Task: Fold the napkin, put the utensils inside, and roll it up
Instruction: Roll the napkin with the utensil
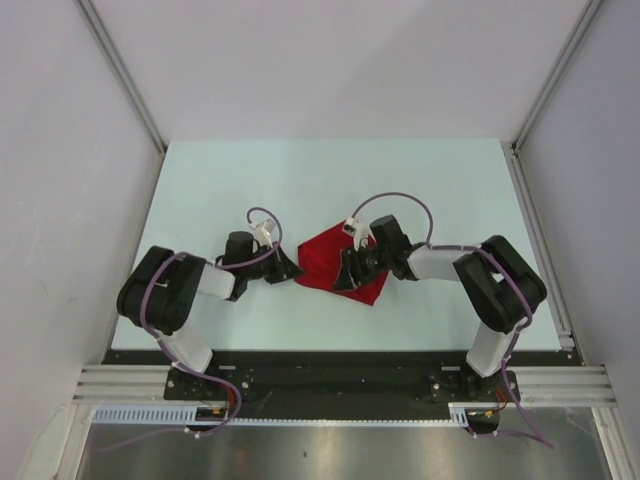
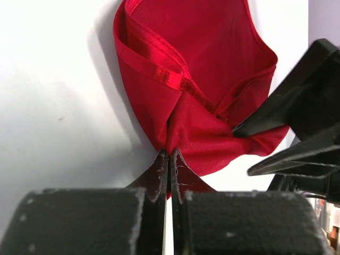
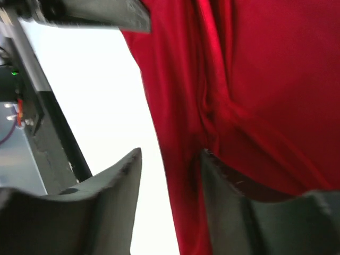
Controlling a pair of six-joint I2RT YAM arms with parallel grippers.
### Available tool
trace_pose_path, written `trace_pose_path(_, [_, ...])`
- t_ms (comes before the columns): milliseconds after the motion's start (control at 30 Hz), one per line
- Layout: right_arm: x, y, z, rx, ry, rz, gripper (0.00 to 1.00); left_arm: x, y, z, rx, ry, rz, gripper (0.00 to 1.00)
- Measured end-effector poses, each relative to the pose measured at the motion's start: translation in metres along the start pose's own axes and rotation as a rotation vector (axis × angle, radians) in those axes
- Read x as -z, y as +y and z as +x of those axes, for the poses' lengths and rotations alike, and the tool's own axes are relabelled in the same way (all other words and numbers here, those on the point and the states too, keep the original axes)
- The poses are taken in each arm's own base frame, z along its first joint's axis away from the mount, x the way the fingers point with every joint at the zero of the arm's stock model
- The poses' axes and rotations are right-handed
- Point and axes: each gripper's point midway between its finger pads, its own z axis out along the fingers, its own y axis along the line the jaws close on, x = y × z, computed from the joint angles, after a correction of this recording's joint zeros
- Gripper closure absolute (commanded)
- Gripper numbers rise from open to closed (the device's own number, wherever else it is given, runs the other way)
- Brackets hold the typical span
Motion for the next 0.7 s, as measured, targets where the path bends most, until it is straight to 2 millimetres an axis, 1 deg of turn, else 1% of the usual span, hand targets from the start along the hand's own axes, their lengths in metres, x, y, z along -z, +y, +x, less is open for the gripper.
trace_pose_path(33, [0.005, 0.001, 0.001, -0.002, 0.004, 0.021, 0.40, -0.001, 0.000, 0.000, 0.006, 0.008, -0.005, 1.00])
trace_pose_path(133, [0.022, 0.000, 0.007, -0.003, 0.021, 0.097, 0.36, -0.002, 0.000, -0.001, 0.026, 0.030, -0.021, 1.00])
trace_pose_path(233, [0.037, 0.000, 0.009, 0.034, 0.021, 0.201, 0.35, -0.002, 0.001, -0.002, 0.044, 0.053, -0.042, 1.00])
trace_pose_path(367, [0.050, 0.017, 0.012, 0.159, -0.003, 0.312, 0.34, -0.001, 0.002, -0.003, 0.064, 0.071, -0.076, 1.00])
trace_pose_path(467, [0.056, 0.024, 0.018, 0.225, -0.019, 0.371, 0.33, 0.000, 0.004, -0.003, 0.073, 0.076, -0.093, 1.00])
trace_pose_path(533, [0.060, 0.018, 0.022, 0.229, -0.022, 0.411, 0.33, 0.001, 0.004, -0.003, 0.076, 0.079, -0.098, 1.00])
trace_pose_path(600, [0.063, 0.007, 0.025, 0.220, -0.021, 0.459, 0.33, 0.001, 0.004, -0.002, 0.078, 0.081, -0.102, 1.00])
trace_pose_path(700, [0.065, -0.004, 0.026, 0.207, -0.017, 0.505, 0.33, 0.002, 0.004, -0.002, 0.079, 0.084, -0.104, 1.00])
